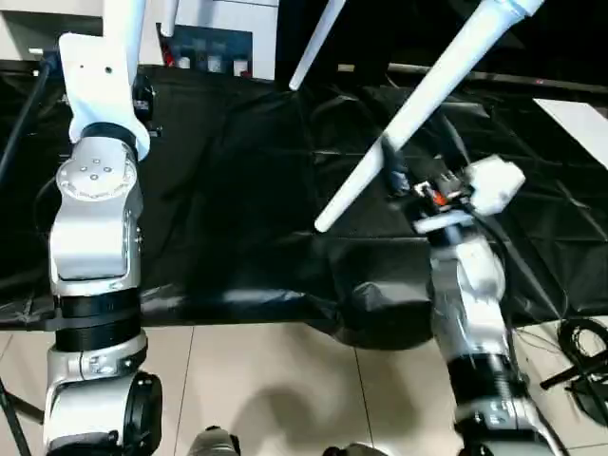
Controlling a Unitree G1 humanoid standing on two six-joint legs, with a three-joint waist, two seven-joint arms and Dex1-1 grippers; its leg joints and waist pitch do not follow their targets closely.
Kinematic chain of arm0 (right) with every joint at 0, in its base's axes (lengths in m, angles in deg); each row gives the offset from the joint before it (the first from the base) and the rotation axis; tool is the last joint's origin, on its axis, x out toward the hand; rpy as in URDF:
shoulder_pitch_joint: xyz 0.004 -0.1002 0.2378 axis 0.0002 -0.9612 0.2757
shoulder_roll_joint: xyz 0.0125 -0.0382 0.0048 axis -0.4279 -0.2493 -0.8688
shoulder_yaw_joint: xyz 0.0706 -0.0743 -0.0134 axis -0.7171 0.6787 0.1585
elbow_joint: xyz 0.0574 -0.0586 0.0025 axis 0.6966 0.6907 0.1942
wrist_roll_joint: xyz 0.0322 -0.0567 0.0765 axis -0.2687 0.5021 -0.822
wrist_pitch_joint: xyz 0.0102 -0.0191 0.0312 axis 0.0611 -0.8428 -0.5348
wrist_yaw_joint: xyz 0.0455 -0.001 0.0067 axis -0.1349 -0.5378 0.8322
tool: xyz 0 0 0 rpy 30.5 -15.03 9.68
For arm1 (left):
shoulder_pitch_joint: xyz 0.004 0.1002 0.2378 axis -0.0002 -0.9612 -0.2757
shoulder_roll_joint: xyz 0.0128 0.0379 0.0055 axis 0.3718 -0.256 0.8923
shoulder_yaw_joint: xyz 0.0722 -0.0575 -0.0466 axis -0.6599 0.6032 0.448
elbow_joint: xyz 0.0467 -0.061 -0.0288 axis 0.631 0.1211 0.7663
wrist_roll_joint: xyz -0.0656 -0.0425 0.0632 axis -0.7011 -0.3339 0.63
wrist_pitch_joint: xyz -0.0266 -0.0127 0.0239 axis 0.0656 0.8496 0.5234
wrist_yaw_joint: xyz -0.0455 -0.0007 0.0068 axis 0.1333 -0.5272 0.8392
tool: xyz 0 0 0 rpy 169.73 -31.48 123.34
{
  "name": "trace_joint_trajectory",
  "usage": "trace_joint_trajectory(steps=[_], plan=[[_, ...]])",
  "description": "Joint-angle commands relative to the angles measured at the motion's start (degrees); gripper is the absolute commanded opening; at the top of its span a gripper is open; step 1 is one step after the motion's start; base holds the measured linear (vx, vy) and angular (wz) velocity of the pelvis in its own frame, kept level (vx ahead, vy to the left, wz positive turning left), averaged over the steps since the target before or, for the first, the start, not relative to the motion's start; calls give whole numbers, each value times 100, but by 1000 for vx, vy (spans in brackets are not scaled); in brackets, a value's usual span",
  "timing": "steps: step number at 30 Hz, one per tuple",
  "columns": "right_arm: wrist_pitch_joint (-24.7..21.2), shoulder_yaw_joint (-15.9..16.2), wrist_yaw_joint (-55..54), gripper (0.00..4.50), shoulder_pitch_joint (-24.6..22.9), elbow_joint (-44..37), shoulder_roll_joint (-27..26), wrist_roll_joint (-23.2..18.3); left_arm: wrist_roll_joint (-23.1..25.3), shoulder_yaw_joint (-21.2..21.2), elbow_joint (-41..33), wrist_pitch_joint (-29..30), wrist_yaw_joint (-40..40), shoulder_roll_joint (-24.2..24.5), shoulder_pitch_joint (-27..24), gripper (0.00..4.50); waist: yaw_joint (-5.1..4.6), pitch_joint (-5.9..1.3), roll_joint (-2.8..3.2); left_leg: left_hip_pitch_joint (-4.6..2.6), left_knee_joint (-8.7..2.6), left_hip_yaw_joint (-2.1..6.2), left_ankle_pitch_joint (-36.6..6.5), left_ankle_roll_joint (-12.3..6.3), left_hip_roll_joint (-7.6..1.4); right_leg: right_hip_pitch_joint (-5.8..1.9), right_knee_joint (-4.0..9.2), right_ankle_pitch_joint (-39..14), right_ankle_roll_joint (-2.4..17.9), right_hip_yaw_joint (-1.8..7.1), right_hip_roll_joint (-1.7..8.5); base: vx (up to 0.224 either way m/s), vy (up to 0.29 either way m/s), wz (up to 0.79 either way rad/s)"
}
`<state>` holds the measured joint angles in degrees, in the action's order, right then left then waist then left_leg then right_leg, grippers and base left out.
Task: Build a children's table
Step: Flip table
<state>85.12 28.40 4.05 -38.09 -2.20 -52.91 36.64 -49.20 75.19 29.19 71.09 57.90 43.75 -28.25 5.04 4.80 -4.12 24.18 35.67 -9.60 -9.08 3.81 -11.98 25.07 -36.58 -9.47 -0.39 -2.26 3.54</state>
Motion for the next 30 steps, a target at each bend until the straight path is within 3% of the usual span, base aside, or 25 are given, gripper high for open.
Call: trace_joint_trajectory(steps=[1, 2, 3, 6, 7, 8, 9, 11, 13, 16, 19, 22, 30], plan=[[-623, -52, -300, 450, 111, 91, 99, 43, -152, -85, -218, -126, 83, -35, 136, 188, -56, -418, 143, -234, -493, 28, -1877, 234, -42, -227, 491, -1582, 641, 163, 261, 0, 0, 0], [-659, -55, -312, 450, 136, 122, 109, 38, -153, -86, -215, -127, 82, -34, 136, 188, -60, -424, 148, -229, -487, 27, -1847, 242, -41, -228, 483, -1525, 645, 163, 267, 0, 0, 0], [-996, -31, -302, 450, 373, 396, 209, -19, -158, -94, -187, -139, 78, -23, 143, 188, -63, -425, 149, -233, -485, 26, -1840, 245, -40, -224, 481, -1509, 653, 162, 266, 0, 0, 0], [-1101, 18, -95, 450, 759, 794, 318, -60, -164, -98, -181, -136, 86, -14, 142, 188, -77, -428, 152, -233, -464, 16, -1780, 227, -39, -233, 463, -1361, 742, 158, 271, 0, 0, 0], [-1214, 30, 25, 450, 1135, 1210, 401, -70, -171, -103, -166, -146, 87, -10, 135, 188, -81, -424, 167, -229, -459, 14, -1758, 207, -38, -231, 451, -1332, 789, 158, 274, 0, 0, 0], [-1204, 31, 46, 450, 1235, 1321, 424, -50, -171, -106, -163, -147, 86, -11, 134, 187, -91, -428, 165, -199, -461, 20, -1624, 204, -33, -270, 434, -1264, 820, 149, 279, 0, 0, 0], [-1152, 50, 176, 450, 1560, 1711, 502, 14, -173, -115, -157, -146, 80, -18, 133, 186, -77, -415, 177, -226, -446, -3, -1578, 185, -41, -230, 456, -1204, 825, 159, 279, 0, 0, 0], [-1133, 59, 251, 450, 1826, 2011, 562, 49, -174, -124, -163, -142, 79, -24, 129, 185, -93, -432, 154, -190, -440, -4, -1465, 155, -34, -276, 435, -1103, 890, 151, 290, 0, 0, 0], [-1160, 49, 316, 413, 2032, 2240, 599, 36, -175, -132, -179, -132, 81, -27, 120, 181, -88, -439, 164, -210, -431, -7, -1321, 102, -55, -268, 405, -890, 982, 151, 293, 0, 0, 0], [-1112, 55, 470, 403, 2317, 2604, 639, 34, -176, -134, -209, -116, 82, -16, 99, 178, -78, -460, 137, -199, -417, -22, -1015, 18, -57, -299, 362, -488, 1097, 147, 285, 0, 0, 0], [-1072, 2, 619, 381, 2500, 2905, 637, -34, -169, -129, -236, -108, 83, 7, 66, 177, -61, -464, 152, -201, -409, -35, -844, -82, -62, -310, 334, -219, 1212, 148, 284, 0, 0, 0], [-1093, -75, 872, 351, 2677, 3280, 630, -152, -168, -119, -253, -110, 85, 37, 32, 177, -55, -448, 129, -220, -418, -47, -1025, -111, -76, -298, 364, -439, 1256, 150, 297, 0, 0, 0], [-1090, -206, 1193, 300, 2983, 3877, 689, -244, -160, -146, -293, -105, 105, 57, -20, 173, -51, -444, 159, -228, -435, -37, -1273, 20, -89, -282, 391, -769, 1233, 148, 306, 0, 0, 0]])
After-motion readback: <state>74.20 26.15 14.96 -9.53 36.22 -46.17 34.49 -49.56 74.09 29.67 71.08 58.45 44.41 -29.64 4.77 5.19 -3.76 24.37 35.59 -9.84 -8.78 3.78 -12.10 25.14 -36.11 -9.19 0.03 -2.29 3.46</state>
